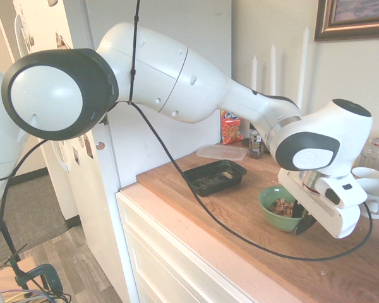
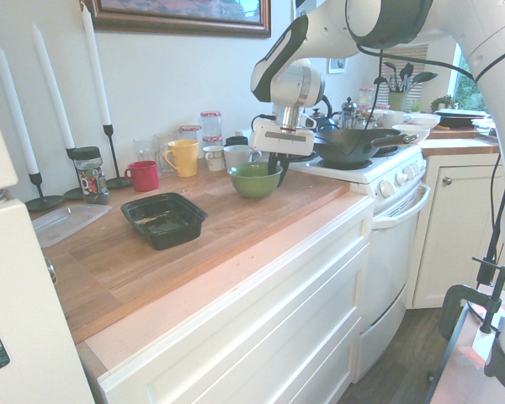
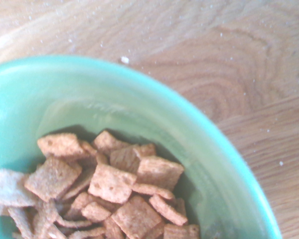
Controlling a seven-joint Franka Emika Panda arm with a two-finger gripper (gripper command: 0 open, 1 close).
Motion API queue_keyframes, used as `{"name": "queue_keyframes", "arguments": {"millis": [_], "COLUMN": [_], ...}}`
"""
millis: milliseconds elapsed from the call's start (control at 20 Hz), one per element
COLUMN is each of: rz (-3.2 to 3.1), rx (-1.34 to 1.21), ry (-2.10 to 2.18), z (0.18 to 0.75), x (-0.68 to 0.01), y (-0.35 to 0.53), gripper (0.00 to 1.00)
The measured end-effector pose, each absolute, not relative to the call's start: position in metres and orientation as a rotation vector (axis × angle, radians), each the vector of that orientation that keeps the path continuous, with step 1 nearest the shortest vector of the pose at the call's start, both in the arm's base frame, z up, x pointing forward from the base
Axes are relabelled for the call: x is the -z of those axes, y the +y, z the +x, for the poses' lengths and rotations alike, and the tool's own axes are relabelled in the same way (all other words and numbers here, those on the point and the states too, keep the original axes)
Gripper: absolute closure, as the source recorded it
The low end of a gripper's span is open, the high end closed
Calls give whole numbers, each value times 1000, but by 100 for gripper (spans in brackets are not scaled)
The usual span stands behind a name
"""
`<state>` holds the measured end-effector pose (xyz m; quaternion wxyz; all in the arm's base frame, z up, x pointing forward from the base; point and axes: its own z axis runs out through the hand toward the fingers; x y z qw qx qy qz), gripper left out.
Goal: Pour the cereal into the box
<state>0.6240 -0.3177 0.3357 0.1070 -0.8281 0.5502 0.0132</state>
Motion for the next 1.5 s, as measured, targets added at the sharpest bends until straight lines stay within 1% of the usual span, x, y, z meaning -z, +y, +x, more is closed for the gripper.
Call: {"name": "queue_keyframes", "arguments": {"millis": [650,1050,1300,1500], "rz": [-2465,-2499,-2572,-2633], "rx": [-8,54,107,113], "ry": [1606,1565,1524,1483], "z": [622,621,636,656], "x": [-355,-410,-453,-459], "y": [-318,-308,-267,-209], "gripper": [100,100,100,100]}}
